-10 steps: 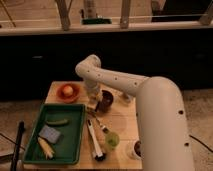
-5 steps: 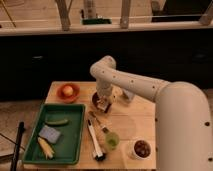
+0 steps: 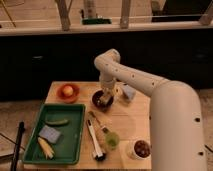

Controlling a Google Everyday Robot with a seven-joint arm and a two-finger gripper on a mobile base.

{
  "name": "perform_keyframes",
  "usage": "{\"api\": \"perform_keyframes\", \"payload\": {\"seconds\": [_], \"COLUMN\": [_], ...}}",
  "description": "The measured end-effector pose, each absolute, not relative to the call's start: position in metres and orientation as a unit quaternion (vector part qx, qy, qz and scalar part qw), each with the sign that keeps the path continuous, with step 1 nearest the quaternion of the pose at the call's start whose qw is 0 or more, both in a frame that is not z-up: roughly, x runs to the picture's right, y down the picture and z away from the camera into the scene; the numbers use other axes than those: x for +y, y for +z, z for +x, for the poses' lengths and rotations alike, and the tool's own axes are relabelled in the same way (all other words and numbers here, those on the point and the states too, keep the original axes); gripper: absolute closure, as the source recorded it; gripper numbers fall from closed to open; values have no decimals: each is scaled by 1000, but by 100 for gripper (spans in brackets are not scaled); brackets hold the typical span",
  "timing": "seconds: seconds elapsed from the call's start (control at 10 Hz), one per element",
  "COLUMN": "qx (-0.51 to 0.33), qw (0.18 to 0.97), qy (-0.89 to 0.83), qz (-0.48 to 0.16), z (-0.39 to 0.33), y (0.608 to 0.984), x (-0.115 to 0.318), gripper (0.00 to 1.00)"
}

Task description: Wipe purple bowl with eraser

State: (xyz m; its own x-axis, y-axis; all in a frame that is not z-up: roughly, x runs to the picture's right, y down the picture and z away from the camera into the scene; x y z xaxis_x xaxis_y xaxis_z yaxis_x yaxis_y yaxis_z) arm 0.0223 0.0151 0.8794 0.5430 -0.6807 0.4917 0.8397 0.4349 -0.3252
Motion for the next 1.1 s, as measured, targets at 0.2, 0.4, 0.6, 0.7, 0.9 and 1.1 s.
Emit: {"api": "perform_keyframes", "payload": {"seconds": [0.2, 0.4, 0.6, 0.7, 0.9, 1.1], "qx": [-146, -153, -165, -170, -180, -183], "qw": [832, 821, 799, 789, 775, 774], "qy": [-459, -477, -509, -522, -538, -536], "qz": [-275, -274, -274, -276, -279, -282], "z": [11, -16, -49, -55, -62, -49], "y": [885, 887, 885, 882, 873, 868], "x": [9, 8, 18, 25, 43, 55], "gripper": [100, 100, 100, 100, 100, 100]}}
